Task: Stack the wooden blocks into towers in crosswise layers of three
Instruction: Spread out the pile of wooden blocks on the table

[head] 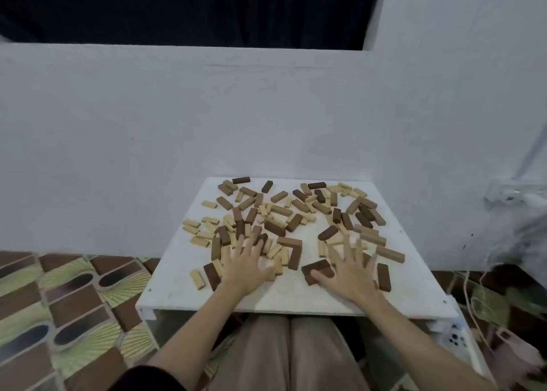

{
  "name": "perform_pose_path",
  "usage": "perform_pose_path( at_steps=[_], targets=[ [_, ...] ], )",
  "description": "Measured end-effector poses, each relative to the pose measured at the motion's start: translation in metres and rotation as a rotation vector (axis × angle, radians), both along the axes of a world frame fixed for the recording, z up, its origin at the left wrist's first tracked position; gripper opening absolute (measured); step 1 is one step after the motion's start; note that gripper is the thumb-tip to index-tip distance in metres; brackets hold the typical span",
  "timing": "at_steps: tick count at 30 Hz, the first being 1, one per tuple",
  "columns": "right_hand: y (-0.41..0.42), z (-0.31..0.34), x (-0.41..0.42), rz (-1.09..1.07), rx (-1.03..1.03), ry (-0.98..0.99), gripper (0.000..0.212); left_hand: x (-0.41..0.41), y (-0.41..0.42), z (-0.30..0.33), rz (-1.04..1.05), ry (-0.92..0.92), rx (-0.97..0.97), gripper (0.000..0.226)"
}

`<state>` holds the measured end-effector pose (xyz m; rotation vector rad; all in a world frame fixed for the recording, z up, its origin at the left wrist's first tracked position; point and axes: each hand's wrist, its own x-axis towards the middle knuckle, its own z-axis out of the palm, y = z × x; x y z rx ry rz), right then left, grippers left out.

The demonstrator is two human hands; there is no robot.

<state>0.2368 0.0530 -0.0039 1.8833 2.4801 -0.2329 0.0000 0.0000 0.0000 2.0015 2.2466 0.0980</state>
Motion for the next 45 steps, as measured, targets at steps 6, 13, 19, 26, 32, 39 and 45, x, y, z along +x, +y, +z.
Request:
perform_pose_path(
  at_steps=[6, 13, 19, 26, 32, 39, 45],
  targets=[
    [-0.006, -0.031, 0.026, -0.216, -0.004, -0.031, 0.107, -0.022, -0.016, -0.032, 0.174, 0.025, -0.105, 0.099],
    [0.019, -0.037, 0.007, -0.115, 0.006, 0.0, 0.118, -0.012, 0.01, -0.037, 0.114, 0.009, -0.078, 0.099],
    [0.045, -0.038, -0.021, -0.022, 0.014, 0.02, 0.123, -0.002, 0.041, -0.038, 0.107, 0.024, -0.055, 0.101],
    [0.079, -0.044, -0.047, 0.004, 0.067, 0.107, 0.12, 0.002, 0.082, -0.038, 0.14, 0.057, -0.078, 0.088],
    [0.1, -0.039, -0.058, 0.016, 0.035, -0.015, 0.124, -0.007, 0.099, -0.034, 0.061, -0.046, -0.111, 0.083],
    [0.101, -0.026, -0.016, -0.174, 0.091, -0.011, 0.093, -0.076, 0.045, -0.025, 0.02, -0.071, 0.012, 0.072],
    [0.088, -0.033, 0.011, -0.375, 0.047, -0.014, 0.094, -0.094, 0.007, -0.037, 0.101, -0.118, 0.02, 0.066]
  ],
)
